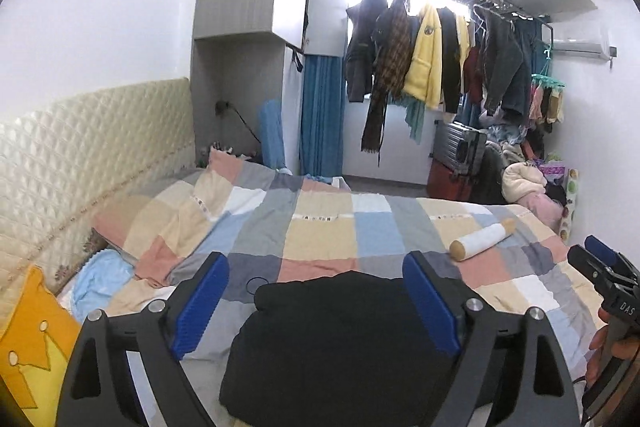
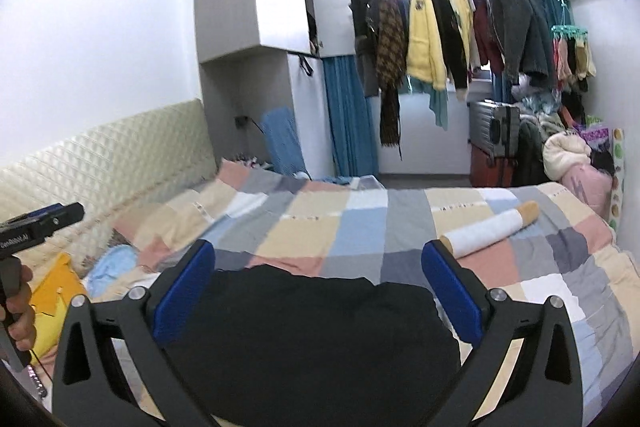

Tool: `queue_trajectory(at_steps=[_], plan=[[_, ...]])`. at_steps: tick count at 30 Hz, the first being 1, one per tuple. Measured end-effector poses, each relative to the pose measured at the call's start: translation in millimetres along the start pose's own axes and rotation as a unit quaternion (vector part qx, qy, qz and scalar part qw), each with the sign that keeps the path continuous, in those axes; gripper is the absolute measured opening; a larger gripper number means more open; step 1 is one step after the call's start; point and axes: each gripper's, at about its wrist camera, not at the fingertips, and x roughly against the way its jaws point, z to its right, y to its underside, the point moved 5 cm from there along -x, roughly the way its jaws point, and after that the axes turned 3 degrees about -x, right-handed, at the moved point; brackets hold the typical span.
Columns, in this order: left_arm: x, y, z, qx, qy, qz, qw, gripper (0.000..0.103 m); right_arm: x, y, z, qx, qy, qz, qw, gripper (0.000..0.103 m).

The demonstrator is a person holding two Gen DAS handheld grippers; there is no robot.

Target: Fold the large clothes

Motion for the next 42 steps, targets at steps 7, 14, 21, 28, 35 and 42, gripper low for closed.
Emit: queue_trajectory(at_steps=[7, 14, 21, 28, 35, 42], plan=[[73, 16, 2, -0.008, -0.001, 0.009, 0.9999, 0.094, 42, 0, -28, 0.024, -0.020, 0.000, 1.000, 0.103], [124, 41, 2, -0.002, 0.002, 0.016, 0.9999, 0.096, 82, 17, -44, 0.030, -0.023, 0.011, 0.999, 0.103], [147, 59, 2, 0.015, 0.006, 0.015, 0.9998, 0.096, 106, 42, -55, 0.023, -0.016, 0.014, 1.000, 0.103], [139, 76, -8, 0.046, 0.001, -0.002, 0.9989, 0.096, 122, 71, -49, 0.013, 0.024, 0.001, 1.000, 0.103], [115, 104, 5, 0.036, 0.014, -0.042, 0.9984, 0.096, 120, 105, -43, 0.001, 0.026, -0.041, 0.999, 0.103], [98, 132, 15, 0.024, 0.007, -0.073, 0.9970, 0.096, 113, 140, -38, 0.002, 0.021, -0.092, 0.996, 0.103]])
